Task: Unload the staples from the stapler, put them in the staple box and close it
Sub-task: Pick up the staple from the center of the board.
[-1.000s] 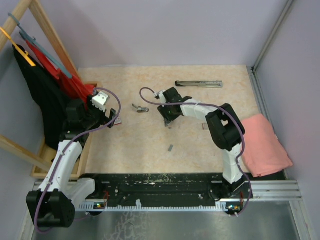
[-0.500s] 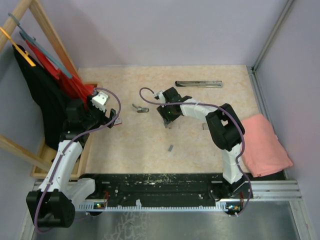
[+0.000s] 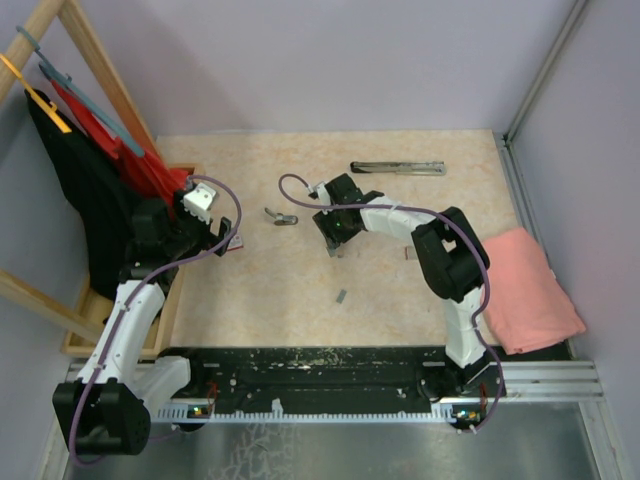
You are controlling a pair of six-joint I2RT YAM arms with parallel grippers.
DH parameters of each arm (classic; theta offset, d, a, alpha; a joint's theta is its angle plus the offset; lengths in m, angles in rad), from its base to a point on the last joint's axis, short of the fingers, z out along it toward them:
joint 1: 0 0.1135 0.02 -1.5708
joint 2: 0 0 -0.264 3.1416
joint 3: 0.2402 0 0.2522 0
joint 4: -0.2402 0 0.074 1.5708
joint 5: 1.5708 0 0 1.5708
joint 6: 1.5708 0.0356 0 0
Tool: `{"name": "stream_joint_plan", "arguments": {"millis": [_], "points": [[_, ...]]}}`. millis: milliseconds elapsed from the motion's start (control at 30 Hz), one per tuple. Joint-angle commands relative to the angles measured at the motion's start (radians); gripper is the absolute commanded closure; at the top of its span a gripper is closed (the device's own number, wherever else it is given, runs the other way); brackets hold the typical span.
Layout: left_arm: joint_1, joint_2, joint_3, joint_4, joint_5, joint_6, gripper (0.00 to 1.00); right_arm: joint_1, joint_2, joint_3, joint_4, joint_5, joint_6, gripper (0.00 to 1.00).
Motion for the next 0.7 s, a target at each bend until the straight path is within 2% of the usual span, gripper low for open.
{"name": "stream_joint_plan", "arguments": {"millis": [0,667], "points": [[0.008,0.002,0.010,0.015,0.017,-0.007,0.01,0.013,-0.032,0.039,0.026,-0.008,0.019,0.53],[0.011,0.000,0.008,0.014,0.019,-0.007,0.01,0.025,-0.003,0.025,0.021,-0.008,0.012,0.54]]}}
